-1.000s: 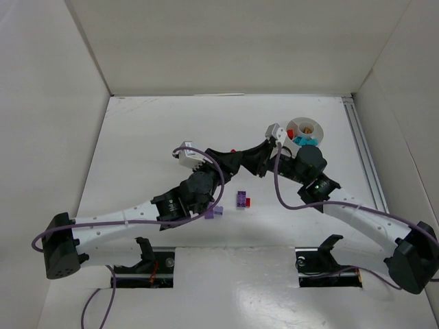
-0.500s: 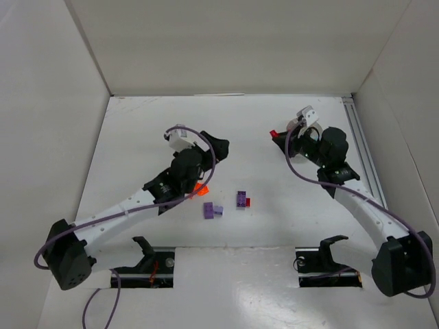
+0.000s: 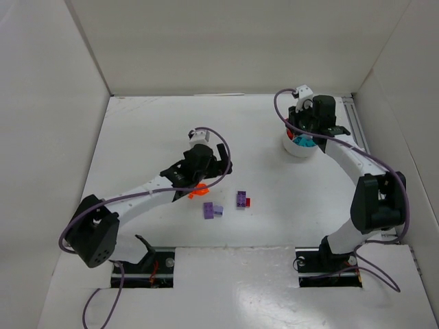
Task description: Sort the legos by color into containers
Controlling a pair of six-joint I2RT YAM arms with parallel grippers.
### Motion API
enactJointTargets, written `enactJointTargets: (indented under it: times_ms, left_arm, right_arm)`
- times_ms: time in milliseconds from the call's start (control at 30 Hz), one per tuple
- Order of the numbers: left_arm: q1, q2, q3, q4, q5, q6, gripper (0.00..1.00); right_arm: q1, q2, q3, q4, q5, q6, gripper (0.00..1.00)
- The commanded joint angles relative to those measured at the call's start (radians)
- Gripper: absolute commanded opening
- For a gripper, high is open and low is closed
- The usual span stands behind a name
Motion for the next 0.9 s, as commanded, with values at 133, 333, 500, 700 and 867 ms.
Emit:
enactJointTargets:
  times_ms: [133, 333, 500, 700, 867]
  left_arm:
    - [0.000, 0.103, 0.069, 0.059, 0.140, 0.105, 1.00]
    - [-0.009, 0.161, 0.087, 0.069, 0.183, 0.116, 1.00]
    - [-0.049, 0.195, 0.125, 0.051, 0.158, 0.116, 1.00]
    - [-0.081, 0.204, 0.136, 0.032, 0.148, 0.125, 1.00]
    - [-0.136, 0.204, 0.146, 0.011, 0.139, 0.146, 1.00]
  right_arm:
    - [0.001, 0.045, 0.101, -0.092, 0.191, -0.018, 0.11]
    - [0.001, 0.056, 0.102, -0.113, 0.231, -0.018, 0.23]
    - [0.001, 0.074, 0.113, -0.113, 0.242, -0.018, 0.31]
    - [0.001, 0.083, 0.122, -0.122, 0.198, -0.038, 0.57]
    - [0.001, 0.039, 0.110, -0.122, 0.161, -0.048, 0.59]
